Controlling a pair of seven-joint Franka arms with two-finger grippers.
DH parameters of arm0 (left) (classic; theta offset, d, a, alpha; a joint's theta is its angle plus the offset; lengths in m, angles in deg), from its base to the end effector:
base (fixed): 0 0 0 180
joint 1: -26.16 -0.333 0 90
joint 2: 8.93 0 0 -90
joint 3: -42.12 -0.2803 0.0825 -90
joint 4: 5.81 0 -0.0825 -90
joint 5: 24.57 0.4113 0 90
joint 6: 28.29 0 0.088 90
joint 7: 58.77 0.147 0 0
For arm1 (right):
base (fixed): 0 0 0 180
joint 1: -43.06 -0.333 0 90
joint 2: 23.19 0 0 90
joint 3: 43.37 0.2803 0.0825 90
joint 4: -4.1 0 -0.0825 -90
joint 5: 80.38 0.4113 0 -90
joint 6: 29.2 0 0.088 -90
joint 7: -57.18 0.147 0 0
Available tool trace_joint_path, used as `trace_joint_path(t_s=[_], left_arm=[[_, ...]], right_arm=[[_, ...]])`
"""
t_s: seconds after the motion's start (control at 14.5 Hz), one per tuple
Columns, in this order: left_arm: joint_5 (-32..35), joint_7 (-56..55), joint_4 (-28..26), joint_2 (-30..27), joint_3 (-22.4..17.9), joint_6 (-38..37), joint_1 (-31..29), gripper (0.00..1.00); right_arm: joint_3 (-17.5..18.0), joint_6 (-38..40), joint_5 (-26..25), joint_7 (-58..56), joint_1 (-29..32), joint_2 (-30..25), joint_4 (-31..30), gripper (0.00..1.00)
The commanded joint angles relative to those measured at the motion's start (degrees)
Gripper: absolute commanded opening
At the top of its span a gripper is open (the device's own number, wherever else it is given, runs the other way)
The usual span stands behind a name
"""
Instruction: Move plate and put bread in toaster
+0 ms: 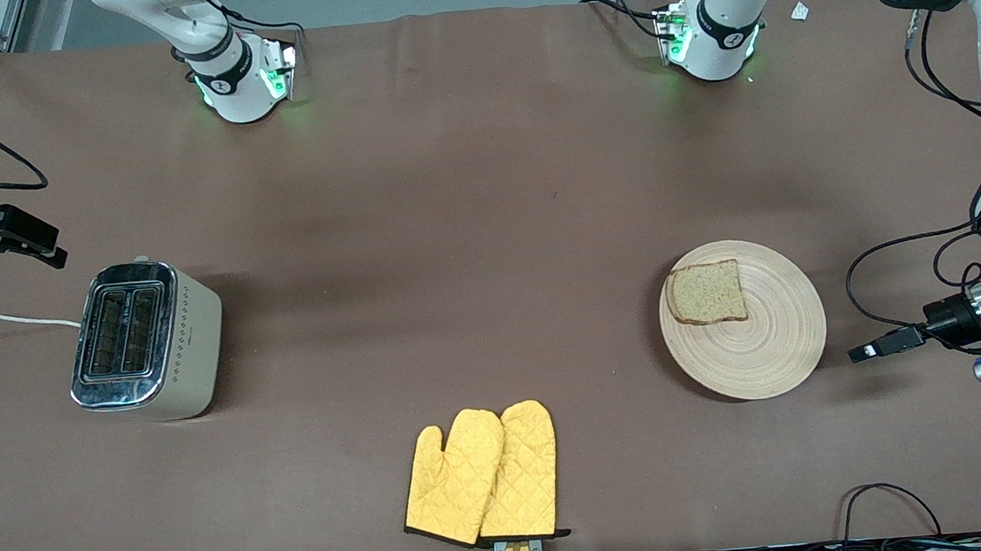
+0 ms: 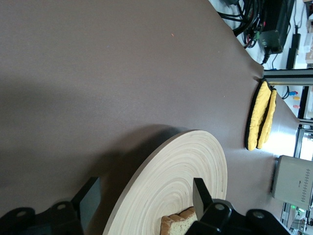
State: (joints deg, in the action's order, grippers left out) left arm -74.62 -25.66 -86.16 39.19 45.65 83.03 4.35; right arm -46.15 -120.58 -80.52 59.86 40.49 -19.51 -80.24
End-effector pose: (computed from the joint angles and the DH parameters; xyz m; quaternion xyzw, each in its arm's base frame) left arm 0.6912 0.1491 0.1350 0.9058 0.1005 0.0464 0.4090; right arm 0.6050 -0.0018 0.5625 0.9992 -0.0251 0.0294 0.0021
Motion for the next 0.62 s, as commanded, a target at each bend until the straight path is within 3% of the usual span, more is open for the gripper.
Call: trace_joint_path(t_s=[0.0, 0.55], left_arm=[[-1.55, 5.54, 1.25, 1.97, 0.16, -0.49, -0.43, 0.80], [-3.31, 12.85, 1.07, 3.64, 0.16, -5.68, 0.19, 0.59]], right_arm=[[0.32, 0.24, 0.14, 0.57, 0.37, 0.45, 0.93, 1.00], [0.32, 0.24, 0.14, 0.57, 0.37, 0.45, 0.93, 1.00]])
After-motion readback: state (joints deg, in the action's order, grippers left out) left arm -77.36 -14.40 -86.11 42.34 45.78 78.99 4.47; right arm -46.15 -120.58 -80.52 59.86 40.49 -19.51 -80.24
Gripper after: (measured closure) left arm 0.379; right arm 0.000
